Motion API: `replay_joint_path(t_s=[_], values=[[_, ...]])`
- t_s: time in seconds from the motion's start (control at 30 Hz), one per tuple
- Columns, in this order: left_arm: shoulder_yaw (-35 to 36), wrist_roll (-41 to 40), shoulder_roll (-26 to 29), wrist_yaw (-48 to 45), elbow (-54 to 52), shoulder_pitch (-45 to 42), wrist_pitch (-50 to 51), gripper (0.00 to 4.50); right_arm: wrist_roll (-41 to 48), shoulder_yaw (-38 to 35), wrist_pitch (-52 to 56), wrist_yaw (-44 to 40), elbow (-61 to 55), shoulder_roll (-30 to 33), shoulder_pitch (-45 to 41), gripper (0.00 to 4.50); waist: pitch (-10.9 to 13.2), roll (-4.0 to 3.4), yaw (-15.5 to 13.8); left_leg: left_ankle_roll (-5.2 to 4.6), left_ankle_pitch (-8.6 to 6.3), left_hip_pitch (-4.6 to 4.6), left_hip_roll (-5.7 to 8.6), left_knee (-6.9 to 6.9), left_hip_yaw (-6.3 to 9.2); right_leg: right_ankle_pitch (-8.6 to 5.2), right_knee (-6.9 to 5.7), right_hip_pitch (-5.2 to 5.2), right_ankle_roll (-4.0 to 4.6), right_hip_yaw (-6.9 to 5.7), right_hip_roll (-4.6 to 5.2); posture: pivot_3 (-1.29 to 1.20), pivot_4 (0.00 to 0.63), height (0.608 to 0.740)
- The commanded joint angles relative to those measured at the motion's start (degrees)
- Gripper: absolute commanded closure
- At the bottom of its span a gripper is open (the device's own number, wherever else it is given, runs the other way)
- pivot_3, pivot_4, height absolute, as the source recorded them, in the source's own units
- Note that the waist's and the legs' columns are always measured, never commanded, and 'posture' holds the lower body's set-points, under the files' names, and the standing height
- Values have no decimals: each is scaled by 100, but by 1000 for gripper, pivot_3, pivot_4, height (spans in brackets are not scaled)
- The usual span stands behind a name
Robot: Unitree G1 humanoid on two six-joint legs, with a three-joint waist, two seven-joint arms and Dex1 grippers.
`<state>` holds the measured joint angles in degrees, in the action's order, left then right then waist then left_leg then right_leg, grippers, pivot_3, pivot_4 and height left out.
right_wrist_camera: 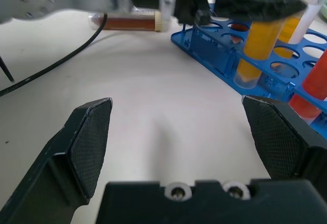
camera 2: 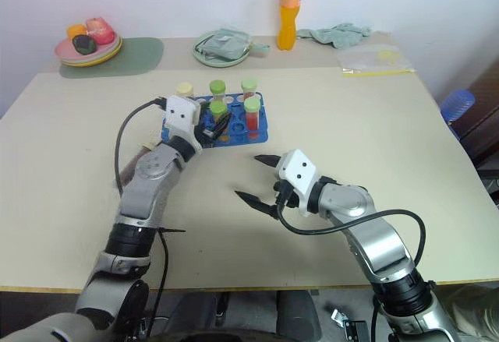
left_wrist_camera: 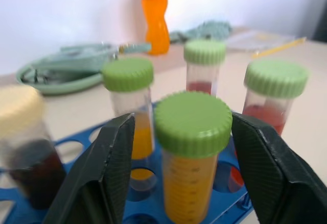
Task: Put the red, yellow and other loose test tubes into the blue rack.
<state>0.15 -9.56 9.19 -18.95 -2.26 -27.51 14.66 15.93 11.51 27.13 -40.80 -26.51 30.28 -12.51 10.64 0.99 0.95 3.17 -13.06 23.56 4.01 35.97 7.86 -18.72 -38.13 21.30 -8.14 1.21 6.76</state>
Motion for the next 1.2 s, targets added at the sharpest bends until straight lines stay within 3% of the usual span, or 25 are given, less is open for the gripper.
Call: replay_joint_path(t_s=[0.03,0.17,0.27,0.3,0.37,0.5,0.6,0.73,0.87,1.0,1.1,1.17,1.2], values=[[468,-425,212,-111,-811,35,-74,1414,28,-44,-86,-7,-140,-36,-43,0,0,0,-12,0,0,0,0,0,0,0,0,0,0,0,0,0,150,740],[1137,-888,916,-6,-1492,106,1080,1414,34,-67,-100,-26,-158,-5,-13,0,-1,-1,0,-1,-1,0,0,0,0,0,0,0,0,0,0,0,150,740],[1329,-940,1771,75,-1682,43,2674,552,17,-106,-131,-106,-129,94,-21,0,-1,-2,11,-4,-2,-1,-1,-1,1,0,-3,1,0,0,-2,0,150,740],[1265,-903,2181,42,-1744,16,3320,59,29,-149,-125,-157,-115,154,-47,0,-1,-2,11,-10,-6,-2,0,-2,1,0,-3,0,0,0,-3,0,150,740],[1039,-856,2942,34,-1784,-206,4747,59,130,-292,-45,-283,-84,285,-148,0,1,-1,19,-13,-7,-2,-1,-1,2,-1,-5,1,0,0,-5,0,150,740],[434,-1249,3812,-302,-1440,-1077,7040,59,189,-430,-128,-531,106,489,-411,0,6,7,-9,-16,-9,-1,1,2,6,-1,-8,-1,-1,-6,-6,0,150,740],[-300,-1266,4091,-512,-810,-1569,7504,59,152,-349,-215,-648,203,486,-522,0,5,4,7,-17,-10,-6,1,-3,6,-2,-5,-7,-2,-9,-5,0,150,740],[-1067,-1088,4189,-782,-41,-1835,7137,59,48,-207,-283,-632,194,400,-531,0,5,4,48,-14,-9,-4,-2,-12,3,-2,-7,6,0,-2,-6,0,150,740],[-1404,-1007,4014,-937,641,-2023,6929,59,1,-160,-268,-505,88,322,-449,0,6,5,34,-12,-7,-3,-4,-13,3,-2,-7,8,0,0,-7,0,150,740],[-1580,-888,3934,-1034,920,-2128,6731,1257,-47,-135,-239,-383,-55,298,-285,0,6,5,5,-13,-8,0,-1,-8,3,-2,-6,6,0,0,-4,0,150,740],[-1589,-855,3925,-1136,979,-2152,6680,2945,-44,-123,-196,-303,-158,294,-193,0,6,5,7,-13,-8,2,-1,-7,3,-2,-6,7,0,0,-4,0,150,740],[-1602,-807,3946,-1182,1039,-2145,6623,3721,-42,-116,-167,-264,-186,275,-178,0,6,5,11,-13,-8,2,-1,-7,3,-2,-7,7,0,0,-4,0,150,740],[-1570,-703,4012,-1116,1083,-2131,6548,3733,-48,-104,-159,-255,-189,269,-188,0,6,5,17,-13,-8,2,-1,-6,3,-2,-8,8,0,0,-4,0,150,740]])
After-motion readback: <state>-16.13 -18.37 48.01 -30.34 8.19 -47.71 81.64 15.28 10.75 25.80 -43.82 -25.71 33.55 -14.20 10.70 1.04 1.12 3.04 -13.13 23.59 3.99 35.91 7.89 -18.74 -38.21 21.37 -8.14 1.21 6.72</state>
